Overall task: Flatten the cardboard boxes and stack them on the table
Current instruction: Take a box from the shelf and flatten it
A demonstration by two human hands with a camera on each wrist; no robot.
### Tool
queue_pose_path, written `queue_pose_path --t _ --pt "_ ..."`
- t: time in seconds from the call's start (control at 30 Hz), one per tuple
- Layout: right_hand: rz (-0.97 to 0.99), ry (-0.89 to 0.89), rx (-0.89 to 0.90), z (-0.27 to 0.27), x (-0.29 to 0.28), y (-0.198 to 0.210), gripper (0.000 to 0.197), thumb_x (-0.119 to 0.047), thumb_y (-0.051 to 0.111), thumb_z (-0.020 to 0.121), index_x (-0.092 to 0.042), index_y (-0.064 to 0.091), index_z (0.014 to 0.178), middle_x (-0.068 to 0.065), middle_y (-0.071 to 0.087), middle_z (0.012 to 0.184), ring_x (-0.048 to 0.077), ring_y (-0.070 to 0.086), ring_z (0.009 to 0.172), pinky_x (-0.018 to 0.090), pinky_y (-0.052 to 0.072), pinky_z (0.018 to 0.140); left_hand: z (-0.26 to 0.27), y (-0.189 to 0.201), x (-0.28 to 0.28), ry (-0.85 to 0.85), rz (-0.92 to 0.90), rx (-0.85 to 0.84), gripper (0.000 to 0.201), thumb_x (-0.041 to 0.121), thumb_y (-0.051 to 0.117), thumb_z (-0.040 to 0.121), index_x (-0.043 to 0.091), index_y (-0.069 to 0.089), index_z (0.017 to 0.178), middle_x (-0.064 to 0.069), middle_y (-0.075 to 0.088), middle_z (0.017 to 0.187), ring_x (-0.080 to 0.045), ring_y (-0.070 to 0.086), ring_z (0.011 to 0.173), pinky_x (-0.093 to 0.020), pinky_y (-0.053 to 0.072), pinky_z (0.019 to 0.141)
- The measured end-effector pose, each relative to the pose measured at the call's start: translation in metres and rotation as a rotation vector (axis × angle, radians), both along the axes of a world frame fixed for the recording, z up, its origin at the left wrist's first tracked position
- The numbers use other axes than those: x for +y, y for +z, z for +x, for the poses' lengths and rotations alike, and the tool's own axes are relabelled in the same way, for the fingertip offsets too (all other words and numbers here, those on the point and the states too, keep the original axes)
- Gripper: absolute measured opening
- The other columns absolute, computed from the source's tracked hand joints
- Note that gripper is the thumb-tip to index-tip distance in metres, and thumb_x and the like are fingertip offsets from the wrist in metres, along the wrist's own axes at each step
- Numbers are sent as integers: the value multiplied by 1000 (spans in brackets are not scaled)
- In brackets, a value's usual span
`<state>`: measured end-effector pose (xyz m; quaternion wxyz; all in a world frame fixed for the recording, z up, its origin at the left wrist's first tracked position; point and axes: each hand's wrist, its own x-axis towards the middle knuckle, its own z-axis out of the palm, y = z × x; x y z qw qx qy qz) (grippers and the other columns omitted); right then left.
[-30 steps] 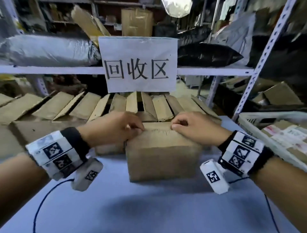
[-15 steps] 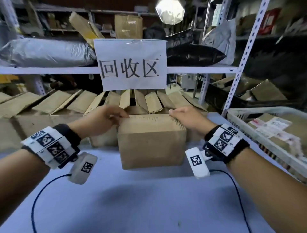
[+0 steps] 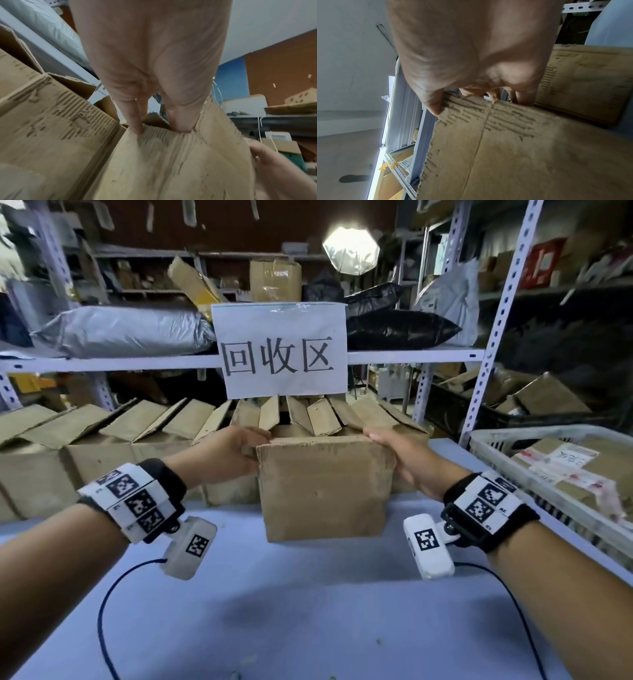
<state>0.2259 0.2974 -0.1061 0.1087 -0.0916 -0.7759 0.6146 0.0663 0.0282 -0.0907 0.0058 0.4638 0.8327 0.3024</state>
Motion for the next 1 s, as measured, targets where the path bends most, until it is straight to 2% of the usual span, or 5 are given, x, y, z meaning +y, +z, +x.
queue_pose_path --t 0.1,0.2,0.4,0.83,1.0 --pt "-66 91 13 0 0 -7 44 -44 52 83 -20 66 117 -6 76 106 7 71 98 25 56 80 -3 -4 0 42 -20 29 48 5 81 84 38 70 117 8 60 134 -14 51 135 -39 39 116" --pt "-62 183 -18 -6 11 -5 76 -40 54 82 -1 42 146 5 57 138 16 60 120 32 50 102 -9 -5 1 34 22 -36 61 9 82 83 51 58 120 31 57 124 -2 55 124 -30 42 111" --pt "174 390 -181 -6 31 8 93 -53 67 61 -46 35 149 -18 -8 165 0 -6 150 29 17 118 -15 5 3 79 -72 -118 87 62 79 57 44 53 139 19 56 139 -7 53 129 -42 46 110" --pt "472 272 -135 -16 13 -1 67 -72 59 70 -57 47 135 -16 -6 164 -1 10 145 29 18 111 -1 -4 1 137 2 -113 58 35 87 75 47 56 123 12 47 139 -8 54 126 -42 46 111" --pt "548 294 -174 -27 19 -1 51 -69 56 73 -72 46 123 -15 -12 163 11 7 152 40 12 123 -14 1 5 97 -73 -93 72 69 77 53 58 56 121 25 52 135 0 51 125 -41 47 109"
